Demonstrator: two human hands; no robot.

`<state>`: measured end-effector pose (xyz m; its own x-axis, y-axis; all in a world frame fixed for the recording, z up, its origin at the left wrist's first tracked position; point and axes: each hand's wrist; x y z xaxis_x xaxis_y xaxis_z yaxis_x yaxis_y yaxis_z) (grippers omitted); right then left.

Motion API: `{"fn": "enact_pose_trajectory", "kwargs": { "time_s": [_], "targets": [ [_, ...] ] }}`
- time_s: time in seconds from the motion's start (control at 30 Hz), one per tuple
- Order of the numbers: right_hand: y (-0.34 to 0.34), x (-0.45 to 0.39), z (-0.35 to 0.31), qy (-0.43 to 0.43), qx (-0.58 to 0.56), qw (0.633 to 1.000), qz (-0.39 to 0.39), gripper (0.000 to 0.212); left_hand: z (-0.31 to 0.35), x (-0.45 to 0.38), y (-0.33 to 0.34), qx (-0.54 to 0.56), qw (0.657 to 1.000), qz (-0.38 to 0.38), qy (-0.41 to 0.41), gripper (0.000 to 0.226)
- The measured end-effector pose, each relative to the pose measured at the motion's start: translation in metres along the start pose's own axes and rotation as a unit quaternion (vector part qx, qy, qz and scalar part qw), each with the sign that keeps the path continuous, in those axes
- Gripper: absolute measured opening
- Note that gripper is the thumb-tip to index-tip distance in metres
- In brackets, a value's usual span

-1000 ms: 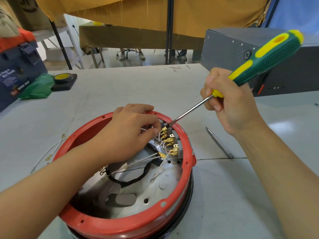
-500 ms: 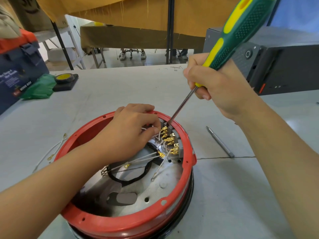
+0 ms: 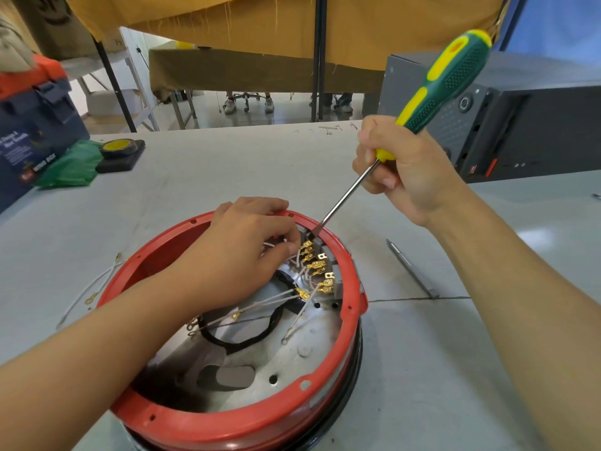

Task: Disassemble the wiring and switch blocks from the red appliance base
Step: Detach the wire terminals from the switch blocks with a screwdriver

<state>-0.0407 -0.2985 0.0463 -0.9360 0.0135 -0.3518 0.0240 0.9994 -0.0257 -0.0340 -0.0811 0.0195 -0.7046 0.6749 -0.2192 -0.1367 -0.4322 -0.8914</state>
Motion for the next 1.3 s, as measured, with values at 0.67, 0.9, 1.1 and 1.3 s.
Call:
{"fn": "enact_pose_trajectory", "kwargs": {
  "time_s": [0.67,0.9,1.1,1.3],
  "targets": [
    [0.03,0.002,-0.039,-0.09,0.229,0.966,-0.076,0.033,0.0,0.0,0.0,0.0,1.0,0.0,0.002,0.016],
    [0.04,-0.005,-0.043,-0.106,0.291,0.945,-0.109,0.037,-0.002,-0.001,0.001,-0.006,1.0,-0.002,0.005,0.016],
    [0.034,-0.009,-0.038,-0.062,0.213,0.969,-0.111,0.038,-0.001,-0.001,0.001,-0.003,1.0,-0.001,0.006,0.013],
    [0.021,-0.012,-0.024,-0.007,0.108,0.99,-0.093,0.03,0.0,0.0,0.001,-0.001,1.0,-0.003,-0.002,0.012]
  ]
}}
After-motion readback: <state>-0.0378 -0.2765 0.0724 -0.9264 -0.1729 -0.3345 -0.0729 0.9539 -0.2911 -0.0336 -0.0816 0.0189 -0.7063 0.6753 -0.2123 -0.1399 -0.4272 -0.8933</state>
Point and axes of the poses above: each hand's wrist, its own x-axis away from the middle knuckle, its own y-axis out of the palm, z = x × y, and after that the axes turned 4 degrees about x, right-handed
